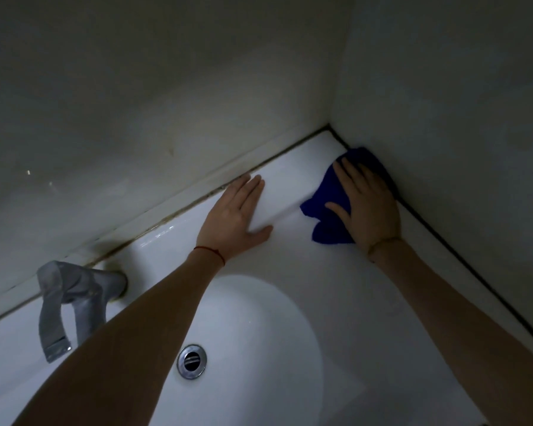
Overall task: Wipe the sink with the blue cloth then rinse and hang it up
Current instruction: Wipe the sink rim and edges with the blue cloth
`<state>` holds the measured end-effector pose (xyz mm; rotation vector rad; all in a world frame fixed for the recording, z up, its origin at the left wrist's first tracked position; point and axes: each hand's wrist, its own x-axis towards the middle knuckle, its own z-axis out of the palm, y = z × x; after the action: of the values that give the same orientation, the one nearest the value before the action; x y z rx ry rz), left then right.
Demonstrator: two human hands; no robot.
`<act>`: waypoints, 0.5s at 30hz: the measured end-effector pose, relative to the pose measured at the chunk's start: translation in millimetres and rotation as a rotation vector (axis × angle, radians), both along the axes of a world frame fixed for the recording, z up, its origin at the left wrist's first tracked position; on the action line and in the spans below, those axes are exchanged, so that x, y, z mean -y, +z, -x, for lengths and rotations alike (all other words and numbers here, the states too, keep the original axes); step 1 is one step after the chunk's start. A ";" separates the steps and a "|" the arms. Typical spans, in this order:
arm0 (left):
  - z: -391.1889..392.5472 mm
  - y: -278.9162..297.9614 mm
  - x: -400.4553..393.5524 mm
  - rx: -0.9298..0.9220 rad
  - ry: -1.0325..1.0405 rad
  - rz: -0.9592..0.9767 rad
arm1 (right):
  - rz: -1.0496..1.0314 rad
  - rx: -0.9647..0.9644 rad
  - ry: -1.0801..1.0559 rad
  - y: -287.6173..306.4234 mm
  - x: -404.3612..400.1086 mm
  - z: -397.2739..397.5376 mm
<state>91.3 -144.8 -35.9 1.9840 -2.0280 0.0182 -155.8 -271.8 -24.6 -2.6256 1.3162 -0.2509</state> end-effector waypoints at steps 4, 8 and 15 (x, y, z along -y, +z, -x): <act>-0.9 -0.2 -0.8 0.002 -0.003 0.002 | -0.034 -0.042 -0.006 2.7 5.7 -13.3; -1.7 -2.1 -0.6 0.000 -0.011 0.021 | -0.017 -0.063 -0.029 5.7 -28.1 33.3; -1.2 -7.7 0.6 -0.003 -0.021 0.085 | 0.002 -0.050 -0.042 3.3 -50.3 69.3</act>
<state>92.5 -145.5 -43.5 1.9106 -2.0114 0.0949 -225.1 -221.5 -21.3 -2.6243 1.3893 -0.1938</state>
